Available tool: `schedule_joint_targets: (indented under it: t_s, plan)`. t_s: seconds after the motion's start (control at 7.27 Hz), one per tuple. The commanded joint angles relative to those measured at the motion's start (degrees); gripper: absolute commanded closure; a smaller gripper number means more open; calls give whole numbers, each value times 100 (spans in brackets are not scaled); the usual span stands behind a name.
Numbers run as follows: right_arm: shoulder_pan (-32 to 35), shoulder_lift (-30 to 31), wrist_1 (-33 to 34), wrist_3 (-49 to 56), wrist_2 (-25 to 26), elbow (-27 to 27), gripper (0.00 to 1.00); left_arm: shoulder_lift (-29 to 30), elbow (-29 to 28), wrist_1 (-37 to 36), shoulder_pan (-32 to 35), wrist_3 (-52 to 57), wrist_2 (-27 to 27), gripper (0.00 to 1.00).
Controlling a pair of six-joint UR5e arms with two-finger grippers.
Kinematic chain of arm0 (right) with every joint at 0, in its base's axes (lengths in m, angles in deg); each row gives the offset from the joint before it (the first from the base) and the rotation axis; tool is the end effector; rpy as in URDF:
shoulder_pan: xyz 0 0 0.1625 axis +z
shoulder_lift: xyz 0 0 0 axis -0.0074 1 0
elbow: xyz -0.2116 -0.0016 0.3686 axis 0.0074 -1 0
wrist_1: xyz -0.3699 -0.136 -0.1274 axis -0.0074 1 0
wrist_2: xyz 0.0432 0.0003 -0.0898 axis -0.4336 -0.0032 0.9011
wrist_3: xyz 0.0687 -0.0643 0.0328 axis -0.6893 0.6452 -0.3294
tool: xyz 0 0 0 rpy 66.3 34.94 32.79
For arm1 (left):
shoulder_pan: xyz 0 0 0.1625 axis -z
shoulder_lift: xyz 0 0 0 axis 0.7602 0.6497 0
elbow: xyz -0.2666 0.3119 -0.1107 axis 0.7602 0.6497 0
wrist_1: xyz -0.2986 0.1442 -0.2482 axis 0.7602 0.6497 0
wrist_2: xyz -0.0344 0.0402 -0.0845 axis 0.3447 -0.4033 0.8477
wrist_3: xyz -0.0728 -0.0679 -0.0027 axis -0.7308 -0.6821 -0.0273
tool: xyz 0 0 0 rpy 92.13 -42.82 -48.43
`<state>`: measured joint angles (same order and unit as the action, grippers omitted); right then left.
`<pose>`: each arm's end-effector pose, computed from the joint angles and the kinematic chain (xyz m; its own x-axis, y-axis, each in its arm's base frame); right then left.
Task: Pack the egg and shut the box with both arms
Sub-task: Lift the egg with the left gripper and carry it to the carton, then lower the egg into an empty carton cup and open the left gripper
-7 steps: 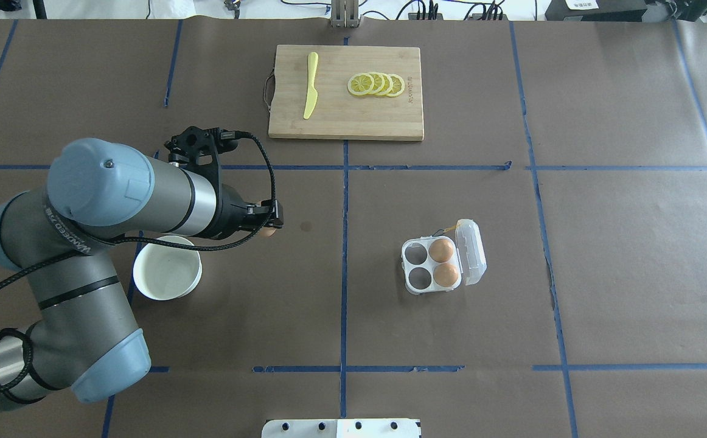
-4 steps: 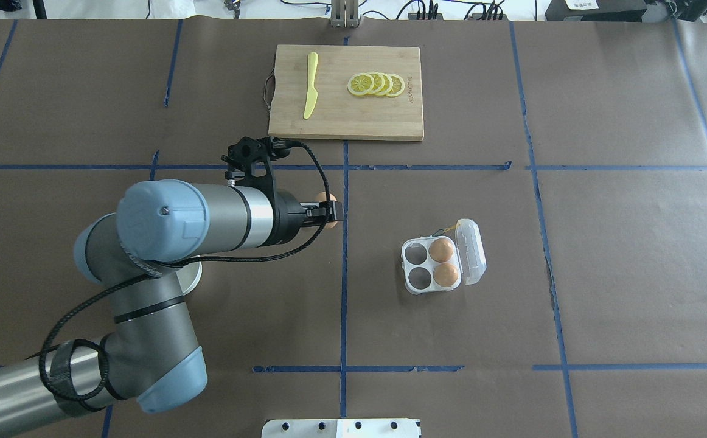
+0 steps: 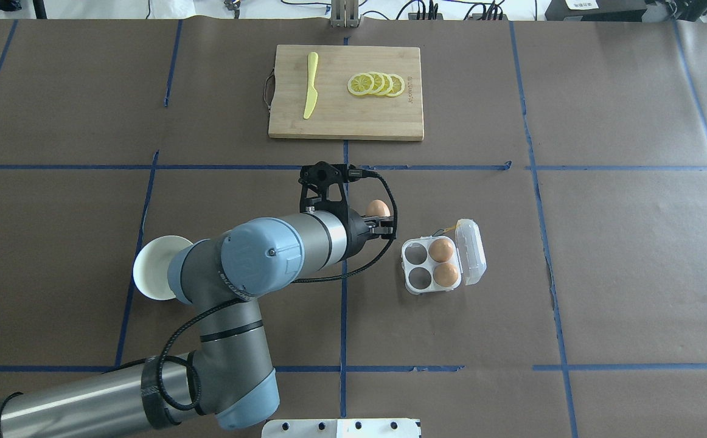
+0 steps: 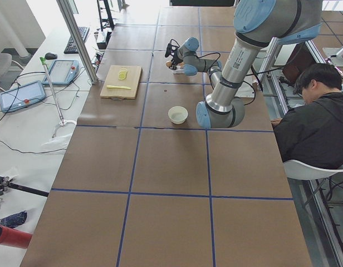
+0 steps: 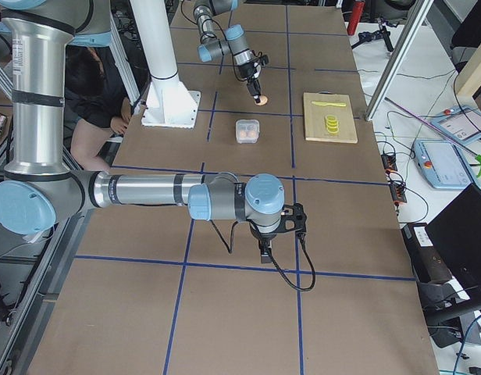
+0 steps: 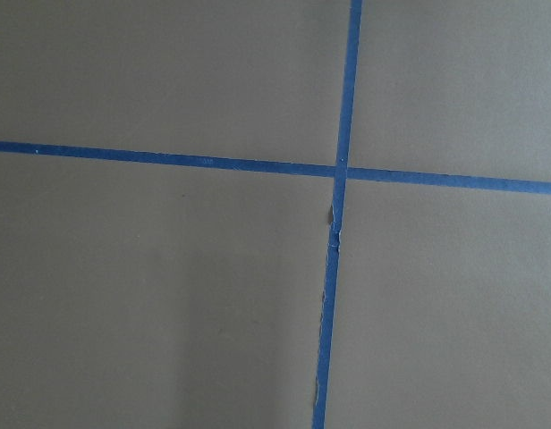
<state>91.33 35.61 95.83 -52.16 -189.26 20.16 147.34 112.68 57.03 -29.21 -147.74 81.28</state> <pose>0.0710 -0.4512 0.6178 0.6474 -0.0835 0.7576 -0.0015 0.9938 0.1108 0.6059 -0.3767 0.1420 0.2984 0.2017 -0.9329 0.3656 0.8787 0.3070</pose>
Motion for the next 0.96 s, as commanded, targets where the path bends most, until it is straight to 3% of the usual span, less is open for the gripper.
schedule_joint_targets:
  t_s: [0.0,0.55,0.83]
  plan:
    - [0,6,12,-1,-62,6,0,346,-729,831,-302,47,-300,100]
    - [0,6,11,-1,-53,6,0,477,-959,869,-558,284,-390,100]
    - [0,6,11,-1,-53,6,0,583,-1108,869,-629,284,-382,89]
